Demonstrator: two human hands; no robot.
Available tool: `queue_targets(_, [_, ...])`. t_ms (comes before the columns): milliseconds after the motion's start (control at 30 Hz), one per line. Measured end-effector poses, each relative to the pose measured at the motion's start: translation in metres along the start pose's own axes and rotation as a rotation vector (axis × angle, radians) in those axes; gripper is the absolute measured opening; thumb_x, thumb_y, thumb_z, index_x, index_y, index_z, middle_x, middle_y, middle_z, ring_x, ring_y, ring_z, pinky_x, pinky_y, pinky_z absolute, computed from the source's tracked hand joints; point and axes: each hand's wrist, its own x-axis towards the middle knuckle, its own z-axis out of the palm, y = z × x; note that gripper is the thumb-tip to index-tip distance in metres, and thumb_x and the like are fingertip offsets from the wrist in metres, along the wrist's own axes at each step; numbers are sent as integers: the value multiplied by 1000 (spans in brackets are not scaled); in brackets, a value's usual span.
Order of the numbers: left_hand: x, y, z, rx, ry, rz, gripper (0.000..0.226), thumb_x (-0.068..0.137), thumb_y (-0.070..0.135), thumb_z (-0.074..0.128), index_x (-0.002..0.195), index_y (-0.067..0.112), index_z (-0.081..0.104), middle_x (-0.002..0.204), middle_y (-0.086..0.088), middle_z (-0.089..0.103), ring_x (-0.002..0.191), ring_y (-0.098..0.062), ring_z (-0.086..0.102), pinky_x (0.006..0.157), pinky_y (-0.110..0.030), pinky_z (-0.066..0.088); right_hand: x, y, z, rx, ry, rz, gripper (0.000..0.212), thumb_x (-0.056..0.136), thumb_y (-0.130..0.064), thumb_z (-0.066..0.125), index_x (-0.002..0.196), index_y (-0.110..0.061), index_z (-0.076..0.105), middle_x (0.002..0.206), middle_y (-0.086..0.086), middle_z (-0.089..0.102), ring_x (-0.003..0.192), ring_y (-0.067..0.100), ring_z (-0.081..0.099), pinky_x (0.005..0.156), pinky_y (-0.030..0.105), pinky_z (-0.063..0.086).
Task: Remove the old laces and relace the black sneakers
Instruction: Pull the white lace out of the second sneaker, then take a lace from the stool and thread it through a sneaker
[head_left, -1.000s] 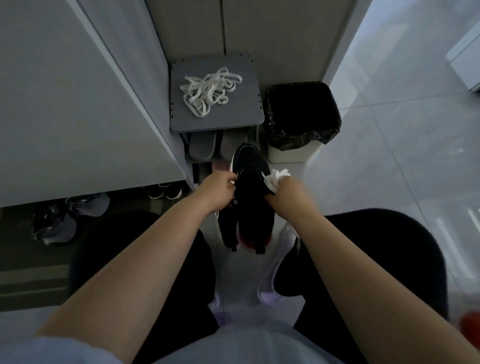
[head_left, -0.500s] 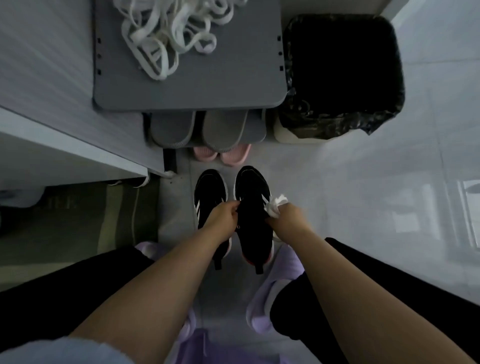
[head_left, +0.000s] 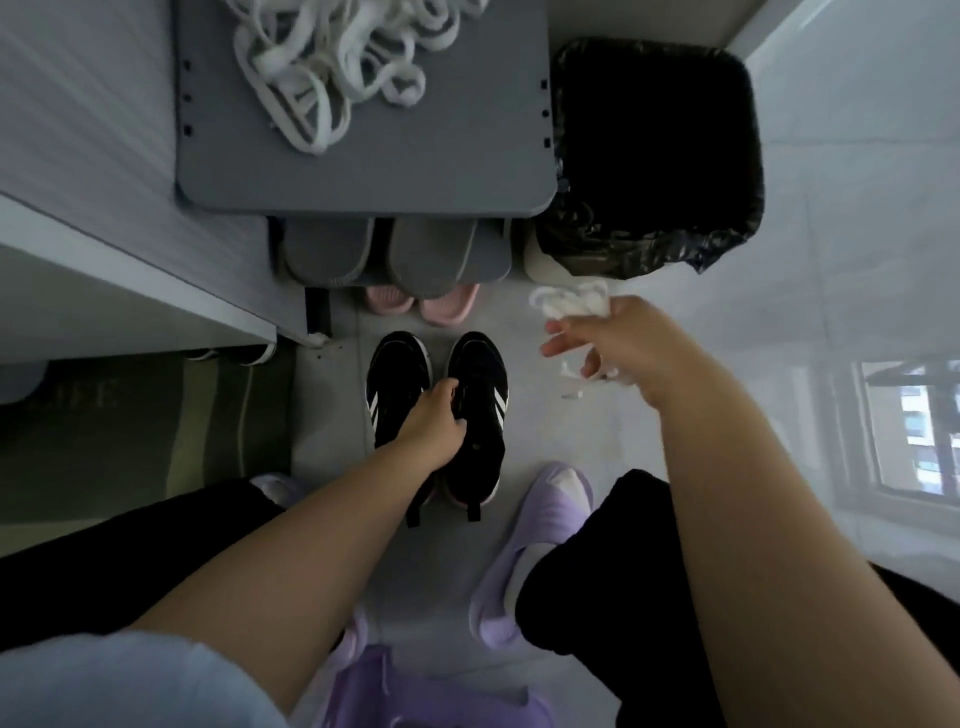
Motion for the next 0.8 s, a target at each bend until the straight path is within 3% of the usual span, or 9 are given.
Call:
queue_targets(133, [-41, 17, -35, -106, 41, 85, 50, 89, 10, 55, 135, 15, 38, 121, -7, 57, 97, -19, 58, 90, -31, 44, -36, -53, -44, 514, 188, -214, 20, 94, -15, 52, 81, -9, 65, 67, -1, 71, 72, 22, 60, 50, 21, 45])
queue_targets(200, [-63, 26, -55, -115, 41, 114, 40, 89, 12, 55, 128, 15, 45, 108, -1, 60, 94, -18, 59, 90, -32, 46, -40, -77, -62, 706, 323, -297, 24, 95, -13, 49, 75, -9, 63, 57, -1, 68, 63, 17, 59, 56, 24, 46])
queue_targets(300, [-92, 33, -83, -82, 17, 149, 22, 90, 15, 54, 112, 19, 54, 99, 2, 62, 98, -18, 60, 93, -35, 47, -31, -109, -79, 709, 490, -379, 27, 98, -16, 42, 76, -11, 58, 51, -5, 63, 53, 11, 55, 53, 20, 44])
queue_targets(400, [-115, 35, -108, 95, -21, 193, 18, 92, 17, 52, 108, 21, 57, 93, 6, 60, 92, -13, 59, 86, -26, 47, -10, -119, -81, 570, 504, -348, 21, 98, -24, 44, 96, -9, 58, 70, -4, 62, 55, 6, 54, 54, 17, 44])
queue_targets(467, [-126, 38, -124, 219, -16, 226, 20, 92, 18, 51, 110, 19, 58, 89, 10, 57, 86, -8, 57, 80, -19, 45, 6, -113, -77, 467, 421, -270, 32, 96, -30, 47, 115, -7, 57, 89, 2, 64, 67, 8, 59, 65, 22, 50])
queue_targets(533, [-132, 45, -139, 260, -27, 247, 18, 92, 18, 50, 109, 21, 57, 92, 10, 57, 85, -6, 56, 74, -13, 42, 15, -101, -72, 450, 344, -167, 42, 95, -32, 47, 126, -3, 52, 118, 13, 62, 93, 22, 64, 87, 36, 51])
queue_targets(600, [-132, 55, -152, 278, -21, 283, 17, 91, 18, 52, 107, 24, 56, 99, 8, 59, 85, -5, 55, 73, -14, 40, 15, -89, -70, 483, 299, -109, 42, 98, -25, 41, 133, -2, 45, 138, 17, 48, 124, 30, 51, 102, 41, 41])
queue_targets(733, [-129, 75, -171, 207, 68, 421, 16, 91, 17, 55, 101, 29, 57, 88, 17, 56, 78, 2, 54, 66, -11, 40, 8, -71, -73, 641, 205, -100, 47, 100, -9, 14, 146, -6, 24, 152, 12, 29, 140, 25, 27, 111, 35, 25])
queue_targets(800, [-128, 83, -177, 76, 167, 476, 18, 91, 13, 55, 102, 26, 58, 89, 16, 60, 82, 1, 58, 71, -14, 45, 4, -74, -65, 691, 209, -153, 46, 100, -6, 14, 142, -6, 32, 146, 13, 39, 136, 25, 36, 105, 31, 33])
